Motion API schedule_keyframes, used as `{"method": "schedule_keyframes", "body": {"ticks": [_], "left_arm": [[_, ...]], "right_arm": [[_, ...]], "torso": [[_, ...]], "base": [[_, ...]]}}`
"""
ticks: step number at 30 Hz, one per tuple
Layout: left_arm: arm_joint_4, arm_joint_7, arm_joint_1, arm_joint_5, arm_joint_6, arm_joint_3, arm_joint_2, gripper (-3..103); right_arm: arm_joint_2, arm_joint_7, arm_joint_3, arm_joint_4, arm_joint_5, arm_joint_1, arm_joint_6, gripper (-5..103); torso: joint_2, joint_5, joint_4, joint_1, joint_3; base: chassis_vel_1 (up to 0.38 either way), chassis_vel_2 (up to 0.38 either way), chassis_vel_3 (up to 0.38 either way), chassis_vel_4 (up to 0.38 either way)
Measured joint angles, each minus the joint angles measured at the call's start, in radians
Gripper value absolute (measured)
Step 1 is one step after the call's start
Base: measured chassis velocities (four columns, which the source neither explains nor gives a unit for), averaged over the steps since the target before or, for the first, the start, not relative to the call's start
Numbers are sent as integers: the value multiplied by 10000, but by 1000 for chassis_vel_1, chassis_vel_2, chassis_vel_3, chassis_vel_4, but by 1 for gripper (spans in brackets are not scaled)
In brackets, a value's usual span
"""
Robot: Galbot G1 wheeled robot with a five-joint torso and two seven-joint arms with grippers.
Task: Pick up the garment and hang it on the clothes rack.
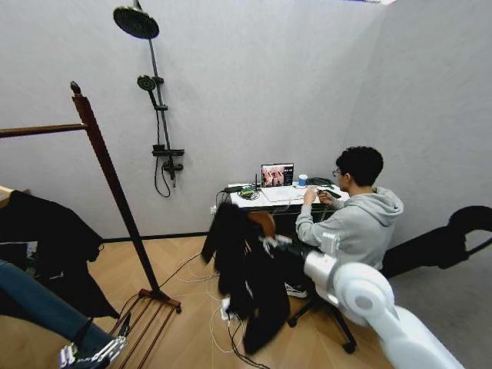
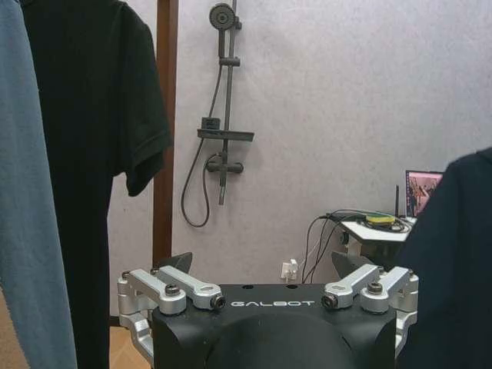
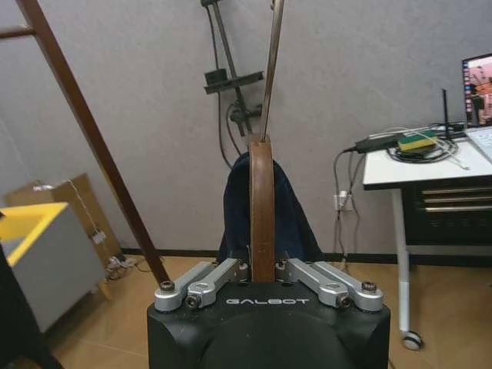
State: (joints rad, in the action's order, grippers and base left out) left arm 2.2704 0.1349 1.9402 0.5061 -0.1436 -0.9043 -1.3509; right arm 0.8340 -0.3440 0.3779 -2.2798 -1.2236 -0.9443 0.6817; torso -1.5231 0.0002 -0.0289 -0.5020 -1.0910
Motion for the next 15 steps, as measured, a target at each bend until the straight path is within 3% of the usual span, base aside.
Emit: {"method": "schedule_keyframes", "body": {"ticks": [6,15], "left_arm": [[0,0,0,0,0,0,0,100],[0,0,0,0,0,0,0,100]], "right_arm": [[-152,306,-262,404,926,391,435,9],[-219,688,-368,500,2148,313,-165,9]], "torso": [[0,-3,3,-1,0],[1,-1,2,-1,-2]], "base": [[0,0,0,0],[0,0,0,0]]}}
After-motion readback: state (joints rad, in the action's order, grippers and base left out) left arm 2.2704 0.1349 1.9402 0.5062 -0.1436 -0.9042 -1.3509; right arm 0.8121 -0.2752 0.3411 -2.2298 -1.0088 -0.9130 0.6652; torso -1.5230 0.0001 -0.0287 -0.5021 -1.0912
